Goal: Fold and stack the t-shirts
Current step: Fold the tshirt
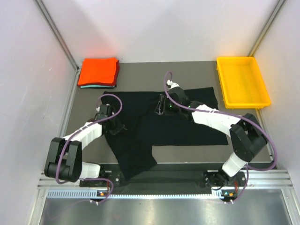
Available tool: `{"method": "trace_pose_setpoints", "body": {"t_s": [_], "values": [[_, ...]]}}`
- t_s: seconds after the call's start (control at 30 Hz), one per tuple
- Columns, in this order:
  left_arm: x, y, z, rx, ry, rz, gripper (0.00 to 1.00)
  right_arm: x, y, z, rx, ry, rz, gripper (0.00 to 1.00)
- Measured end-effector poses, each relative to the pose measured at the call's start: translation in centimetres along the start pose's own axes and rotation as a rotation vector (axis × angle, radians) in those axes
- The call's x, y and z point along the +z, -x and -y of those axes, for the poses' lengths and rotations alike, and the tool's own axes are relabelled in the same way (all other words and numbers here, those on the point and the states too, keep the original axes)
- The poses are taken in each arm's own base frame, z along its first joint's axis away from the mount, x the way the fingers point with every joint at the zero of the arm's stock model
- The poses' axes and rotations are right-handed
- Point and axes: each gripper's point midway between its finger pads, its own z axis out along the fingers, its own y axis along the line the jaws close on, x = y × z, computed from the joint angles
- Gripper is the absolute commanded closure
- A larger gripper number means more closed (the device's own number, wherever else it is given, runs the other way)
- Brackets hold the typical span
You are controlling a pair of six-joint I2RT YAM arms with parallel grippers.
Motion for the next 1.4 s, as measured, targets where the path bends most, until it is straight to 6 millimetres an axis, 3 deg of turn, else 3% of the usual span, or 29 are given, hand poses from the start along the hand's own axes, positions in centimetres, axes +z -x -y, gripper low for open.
{"method": "trace_pose_setpoints", "body": {"t_s": [0.1,0.27,0.47,0.63,0.87,1.03,1.27,1.4], "values": [[0.0,0.0,0.3,-0.008,-0.013,-0.004,1.0,0.0,0.0,-0.1,-0.002,0.001,-0.001,0.53],[-0.5,1.0,1.7,-0.013,-0.039,0.008,1.0,0.1,-0.4,-1.0,-0.024,0.023,0.0,0.52],[-0.9,5.6,6.4,0.007,-0.106,0.076,1.0,2.0,-1.7,-3.1,-0.073,0.084,0.005,0.53],[0.6,8.4,8.6,0.01,-0.114,0.083,1.0,3.9,-3.9,-3.5,-0.122,0.098,-0.028,0.56],[3.1,11.2,9.3,-0.02,-0.101,0.065,1.0,4.3,-4.3,-4.9,-0.227,0.123,-0.013,0.56],[4.0,13.2,10.6,-0.032,-0.125,0.072,1.0,4.8,-3.8,-7.1,-0.347,0.138,0.027,0.58],[5.5,13.2,10.1,-0.09,-0.119,0.035,1.0,7.5,-4.3,-8.1,-0.472,0.092,0.043,0.54],[6.0,14.3,10.1,-0.121,-0.132,0.028,1.0,8.8,-3.7,-8.5,-0.547,0.052,0.073,0.53]]}}
